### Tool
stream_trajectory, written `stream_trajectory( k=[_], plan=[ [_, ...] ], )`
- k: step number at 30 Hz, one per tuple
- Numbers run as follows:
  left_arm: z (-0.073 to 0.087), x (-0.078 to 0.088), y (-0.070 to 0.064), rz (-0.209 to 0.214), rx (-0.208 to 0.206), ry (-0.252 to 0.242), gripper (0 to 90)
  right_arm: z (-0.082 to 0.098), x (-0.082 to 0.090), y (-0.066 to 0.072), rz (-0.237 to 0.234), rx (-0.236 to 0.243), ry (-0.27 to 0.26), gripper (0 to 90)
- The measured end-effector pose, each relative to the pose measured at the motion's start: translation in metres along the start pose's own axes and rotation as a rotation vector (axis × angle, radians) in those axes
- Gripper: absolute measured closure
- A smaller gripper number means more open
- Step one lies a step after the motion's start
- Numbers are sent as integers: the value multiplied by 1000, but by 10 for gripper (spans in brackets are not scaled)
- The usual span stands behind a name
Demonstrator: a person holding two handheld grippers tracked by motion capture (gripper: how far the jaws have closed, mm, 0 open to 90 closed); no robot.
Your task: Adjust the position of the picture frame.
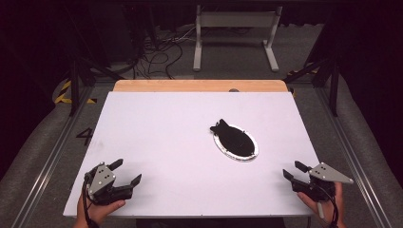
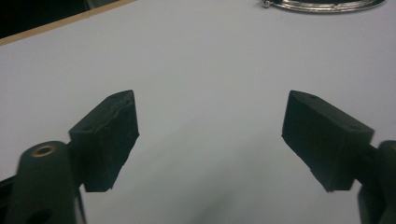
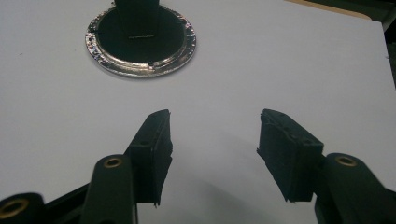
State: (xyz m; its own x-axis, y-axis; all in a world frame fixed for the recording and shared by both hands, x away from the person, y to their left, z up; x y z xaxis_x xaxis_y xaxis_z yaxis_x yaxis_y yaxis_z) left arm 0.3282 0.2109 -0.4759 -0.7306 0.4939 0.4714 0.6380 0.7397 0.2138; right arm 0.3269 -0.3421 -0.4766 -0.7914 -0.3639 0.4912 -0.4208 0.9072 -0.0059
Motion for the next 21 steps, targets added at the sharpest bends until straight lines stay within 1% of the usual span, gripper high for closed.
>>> stream_trajectory(
  k=[1,2,4,7,9,11,12,13,14,15,16,17,18,19,20,21],
  plan=[
    [2,0,-1,8,-20,10,250,0,0,0,-4,1,0,459],
    [3,0,-2,14,-28,15,257,-1,0,0,-8,3,0,461],
    [4,0,-3,41,-16,4,291,-2,0,-1,-10,4,-4,464],
    [5,1,-8,45,-36,14,281,-5,-2,0,-16,1,-8,451],
    [5,2,-10,53,-40,12,303,-7,-5,2,-21,3,-6,448],
    [5,2,-14,61,-64,18,387,-8,-8,3,-24,8,-2,455],
    [6,1,-16,65,-89,39,459,-8,-9,4,-29,11,-4,473],
    [6,0,-17,68,-98,46,532,-9,-11,4,-31,3,-5,502],
    [5,-1,-19,77,-107,60,586,-10,-12,4,-35,-3,0,525],
    [5,-2,-21,81,-105,61,680,-10,-13,5,-39,0,7,614],
    [4,-3,-23,93,-112,65,722,-10,-13,5,-42,4,12,646],
    [3,-3,-24,101,-134,66,771,-10,-14,5,-47,4,17,684],
    [0,-4,-25,114,-148,57,844,-11,-16,4,-51,11,29,761],
    [-3,-4,-25,130,-160,44,892,-12,-17,3,-46,18,31,821],
    [-6,-4,-24,133,-164,36,900,-13,-19,3,-48,14,37,882],
    [-8,-4,-23,136,-160,31,900,-15,-21,2,-55,7,44,899]
  ],
)
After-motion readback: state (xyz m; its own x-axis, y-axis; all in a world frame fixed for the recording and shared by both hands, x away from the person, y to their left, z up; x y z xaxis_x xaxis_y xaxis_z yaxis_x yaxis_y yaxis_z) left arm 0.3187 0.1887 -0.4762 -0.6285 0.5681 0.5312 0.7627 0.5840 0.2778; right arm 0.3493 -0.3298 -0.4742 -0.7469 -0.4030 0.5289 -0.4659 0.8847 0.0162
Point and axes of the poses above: each handheld gripper's, and its own axes: x roughly backward along the jaws, z roughly out of its underside, y roughly to its left, the point moved 6 cm from there along -x, roughly forward along the jaws, and after that the axes turned 6 degrees about -x, right-handed, at the moved point
